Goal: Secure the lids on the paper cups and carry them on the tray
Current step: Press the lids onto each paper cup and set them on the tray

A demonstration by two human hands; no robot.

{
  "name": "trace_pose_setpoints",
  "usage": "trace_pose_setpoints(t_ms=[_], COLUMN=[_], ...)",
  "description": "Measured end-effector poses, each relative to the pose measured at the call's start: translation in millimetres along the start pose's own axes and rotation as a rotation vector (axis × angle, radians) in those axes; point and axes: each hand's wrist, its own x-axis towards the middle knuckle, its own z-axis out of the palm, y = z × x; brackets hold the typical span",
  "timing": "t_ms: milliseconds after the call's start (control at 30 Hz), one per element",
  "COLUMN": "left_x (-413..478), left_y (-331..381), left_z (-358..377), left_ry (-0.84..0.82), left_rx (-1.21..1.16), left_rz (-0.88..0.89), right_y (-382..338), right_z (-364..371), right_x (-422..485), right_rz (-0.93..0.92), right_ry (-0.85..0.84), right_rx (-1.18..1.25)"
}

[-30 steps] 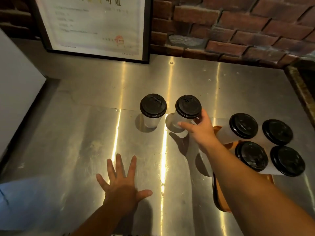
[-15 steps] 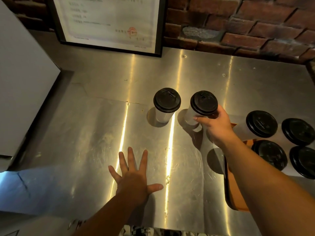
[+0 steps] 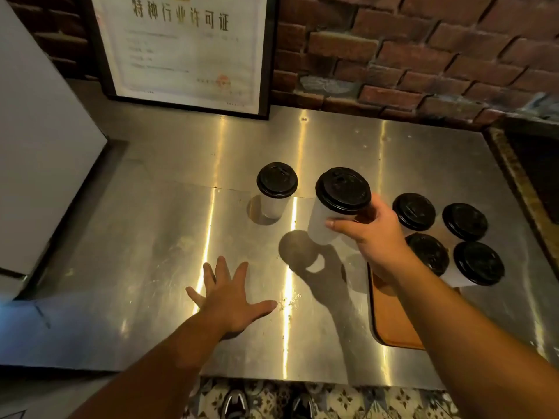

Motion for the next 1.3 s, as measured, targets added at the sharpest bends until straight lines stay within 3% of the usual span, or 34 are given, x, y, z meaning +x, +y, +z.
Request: trace_pose_setpoints(t_ms=[67, 233, 400, 500, 800, 967, 1300], left_x=[-15.4, -82.1, -159.9, -198.9, -277.7, -301.6, -324.1], left_y=[9.0, 50.4, 92.4, 100.5, 105.1, 101.2, 100.3], left_z=[-19.9, -66.6, -111.9, -130.8, -160.9, -164.6, -159.7], left_ry=[0.042, 0.197, 0.479, 0.543, 0.579, 0.605, 0.691], left_rx=[-0.172, -0.567, -0.657, -0.699, -0.829, -0.821, -0.861], left_rz=[0.031, 0.360, 0.628, 0.750, 0.840, 0.847, 0.803], right_y=[-20.4, -70.1, -118.5, -145.6, -190.9, -201.5, -203.2], right_z=[-0.8, -5.7, -9.7, -9.9, 2.9, 3.1, 11.6], right_x=[-22.0, -76.6, -129.0, -157.0, -212.9, -230.9, -242.0], right_rz=[-0.018, -0.139, -0.247, -0.310, -0.431, -0.458, -0.456], right_ry=[-0.021, -0.061, -0.065, -0.054, -0.011, -0.090, -0.055], right_rx=[-0.006, -0.035, -0.061, -0.070, 0.019, 0.095, 0.128])
